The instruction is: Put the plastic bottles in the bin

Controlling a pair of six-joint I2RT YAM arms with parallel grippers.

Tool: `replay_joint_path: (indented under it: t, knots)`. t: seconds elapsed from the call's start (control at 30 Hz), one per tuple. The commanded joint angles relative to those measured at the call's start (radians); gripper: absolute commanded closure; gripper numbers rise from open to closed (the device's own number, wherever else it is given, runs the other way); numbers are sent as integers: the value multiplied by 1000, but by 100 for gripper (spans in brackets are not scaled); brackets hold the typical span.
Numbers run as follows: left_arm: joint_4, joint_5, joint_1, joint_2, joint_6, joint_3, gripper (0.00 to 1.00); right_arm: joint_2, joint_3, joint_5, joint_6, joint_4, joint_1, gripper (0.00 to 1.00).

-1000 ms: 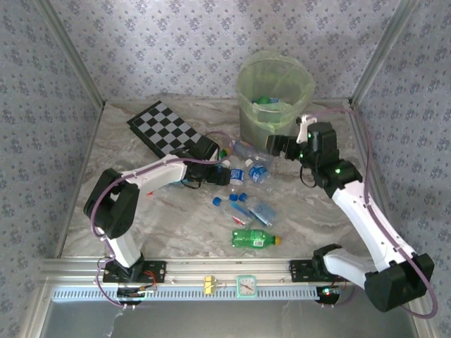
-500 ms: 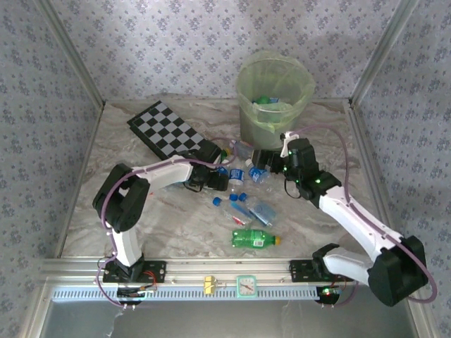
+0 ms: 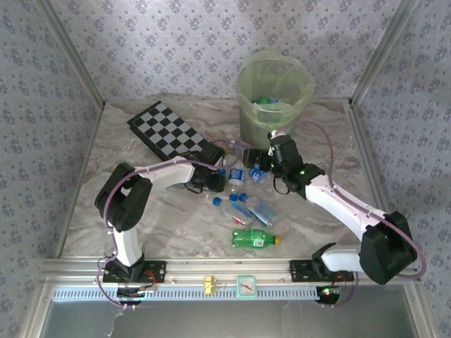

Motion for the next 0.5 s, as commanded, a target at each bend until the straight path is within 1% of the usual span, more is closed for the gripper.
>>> replay_joint_path:
  t: [0.0,0.1,0.23,0.47]
  knots:
    - [20,-30,-10,-89,13,-36,51,10,34,20,0,-5,10,0]
    - [85,-17,-10,-164,8,-80,51,12,39,-52,-29,17,11,0]
    - [222,27,-9,-277,-3,-156,51,17,36,-166,-38,82,11,0]
    - [472,98,-9,-438,-21,-291,50,57,66,-278,-23,157,28,0]
